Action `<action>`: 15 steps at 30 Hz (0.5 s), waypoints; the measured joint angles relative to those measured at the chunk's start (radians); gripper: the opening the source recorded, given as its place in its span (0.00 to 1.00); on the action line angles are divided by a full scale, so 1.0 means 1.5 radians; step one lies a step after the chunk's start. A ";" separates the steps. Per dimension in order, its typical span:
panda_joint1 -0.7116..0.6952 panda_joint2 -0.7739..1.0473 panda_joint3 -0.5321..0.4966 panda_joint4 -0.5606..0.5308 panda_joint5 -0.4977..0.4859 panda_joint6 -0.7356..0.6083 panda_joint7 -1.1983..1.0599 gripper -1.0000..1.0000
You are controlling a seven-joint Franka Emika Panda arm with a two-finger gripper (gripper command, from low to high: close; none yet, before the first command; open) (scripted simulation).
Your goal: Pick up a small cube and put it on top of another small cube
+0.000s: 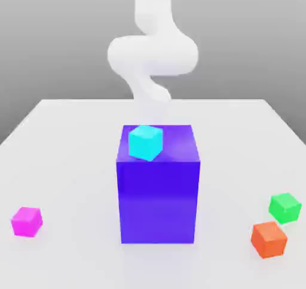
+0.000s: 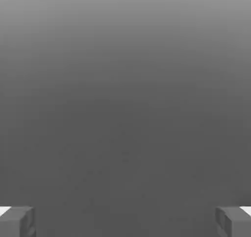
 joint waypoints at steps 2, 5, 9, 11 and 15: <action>-0.027 0.052 -0.010 -0.014 0.009 0.024 0.045 0.50; -0.065 0.125 -0.023 -0.034 0.020 0.058 0.109 0.50; -0.113 0.222 -0.042 -0.060 0.033 0.103 0.196 0.50; -0.136 0.270 -0.053 -0.073 0.038 0.125 0.240 0.50; -0.178 0.367 -0.079 -0.100 0.046 0.171 0.329 0.50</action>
